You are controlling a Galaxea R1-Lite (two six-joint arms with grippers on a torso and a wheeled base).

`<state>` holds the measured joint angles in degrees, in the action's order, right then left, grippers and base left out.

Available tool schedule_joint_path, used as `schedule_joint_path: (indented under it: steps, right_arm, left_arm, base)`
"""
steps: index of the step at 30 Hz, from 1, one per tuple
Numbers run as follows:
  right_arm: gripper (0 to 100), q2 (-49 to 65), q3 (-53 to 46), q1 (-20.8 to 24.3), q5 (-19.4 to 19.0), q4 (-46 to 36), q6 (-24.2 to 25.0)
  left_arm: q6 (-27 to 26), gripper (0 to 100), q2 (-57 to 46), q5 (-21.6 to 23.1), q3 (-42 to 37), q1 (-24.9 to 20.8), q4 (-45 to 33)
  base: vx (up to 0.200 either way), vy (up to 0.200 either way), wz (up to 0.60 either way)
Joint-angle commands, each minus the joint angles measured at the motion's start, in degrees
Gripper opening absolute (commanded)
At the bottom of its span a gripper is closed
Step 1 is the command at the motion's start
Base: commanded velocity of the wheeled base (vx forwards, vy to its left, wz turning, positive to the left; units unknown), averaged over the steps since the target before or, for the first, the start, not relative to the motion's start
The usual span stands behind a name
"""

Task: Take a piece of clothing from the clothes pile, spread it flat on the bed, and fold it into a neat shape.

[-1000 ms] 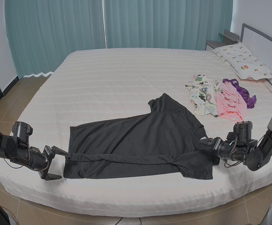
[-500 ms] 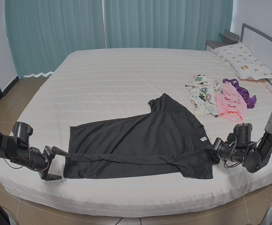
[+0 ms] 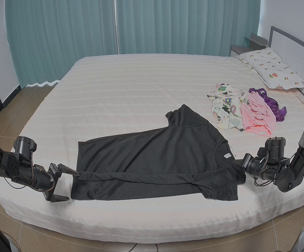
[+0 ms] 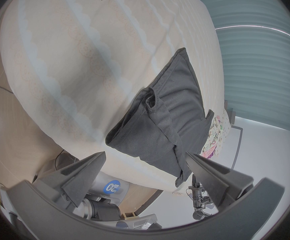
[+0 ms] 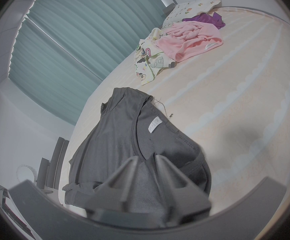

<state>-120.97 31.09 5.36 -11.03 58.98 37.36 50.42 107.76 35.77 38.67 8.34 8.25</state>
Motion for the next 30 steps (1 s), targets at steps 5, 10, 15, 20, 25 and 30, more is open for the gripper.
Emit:
schedule_joint_path:
  steps: [5, 10, 15, 20, 25, 30]
  right_arm:
    - [100, -0.85, 1.52, 0.44, -2.77, 0.44, 0.6]
    - [100, -2.69, 2.14, 0.44, -6.02, 2.81, 0.96]
    - [100, -4.28, 3.1, 0.96, -6.02, 4.65, 2.19]
    - [100, -6.39, 3.46, 1.32, -6.11, 4.74, 2.19]
    - [100, -7.0, 3.54, 1.67, -6.02, 4.65, 2.19]
    - [0, -7.35, 3.54, 1.84, -5.84, 4.65, 2.19]
  left_arm:
    - [-0.06, 100, 0.08, 0.0, -0.08, 0.01, 0.01]
    - [-0.06, 100, 0.08, -0.08, -0.17, -0.08, 0.01]
    - [-0.06, 100, 0.08, -0.26, -0.17, -0.16, 0.01]
    - [-0.06, 100, 0.08, -0.17, -0.17, -0.16, 0.01]
    - [-0.06, 100, 0.08, -0.17, -0.17, -0.16, 0.01]
    - [-0.06, 100, 0.08, -0.17, -0.17, -0.16, 0.01]
  base:
    - [0.0, 0.0, 0.0]
    - [0.0, 0.0, 0.0]
    - [0.0, 0.0, 0.0]
    - [0.0, 0.0, 0.0]
    - [0.0, 0.0, 0.0]
    - [0.0, 0.0, 0.0]
